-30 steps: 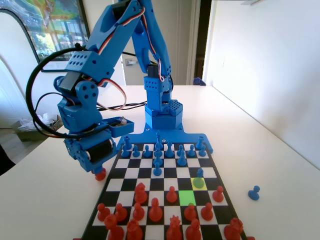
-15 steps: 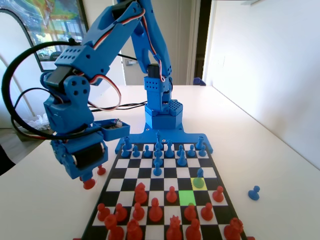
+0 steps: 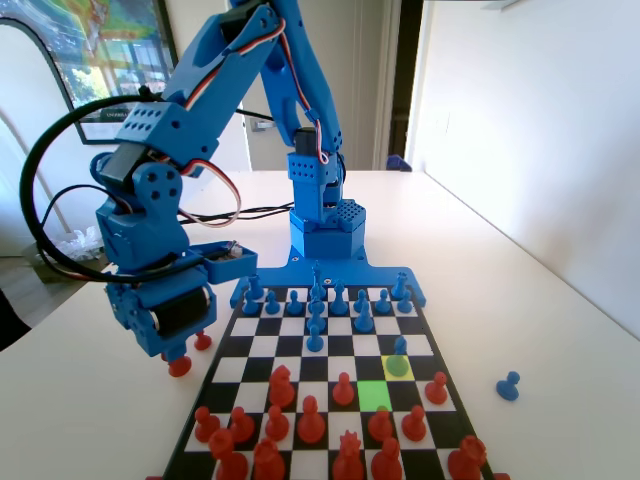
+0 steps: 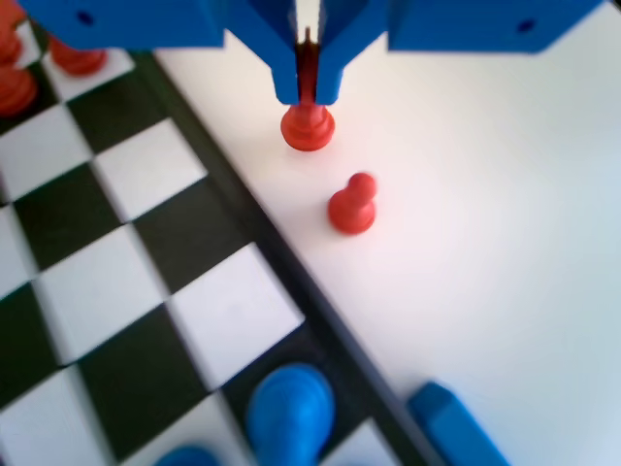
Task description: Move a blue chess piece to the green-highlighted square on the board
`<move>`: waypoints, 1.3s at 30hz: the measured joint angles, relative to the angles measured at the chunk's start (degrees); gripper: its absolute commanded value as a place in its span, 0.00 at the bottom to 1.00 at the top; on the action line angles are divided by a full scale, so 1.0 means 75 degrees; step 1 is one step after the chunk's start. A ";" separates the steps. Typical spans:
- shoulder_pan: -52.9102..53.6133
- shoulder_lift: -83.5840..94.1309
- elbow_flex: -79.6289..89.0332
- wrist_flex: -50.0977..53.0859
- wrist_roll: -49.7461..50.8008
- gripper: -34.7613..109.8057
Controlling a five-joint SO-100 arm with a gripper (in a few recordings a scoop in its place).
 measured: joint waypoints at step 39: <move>-0.0504 0.1055 -0.0926 0.2344 0.0527 0.30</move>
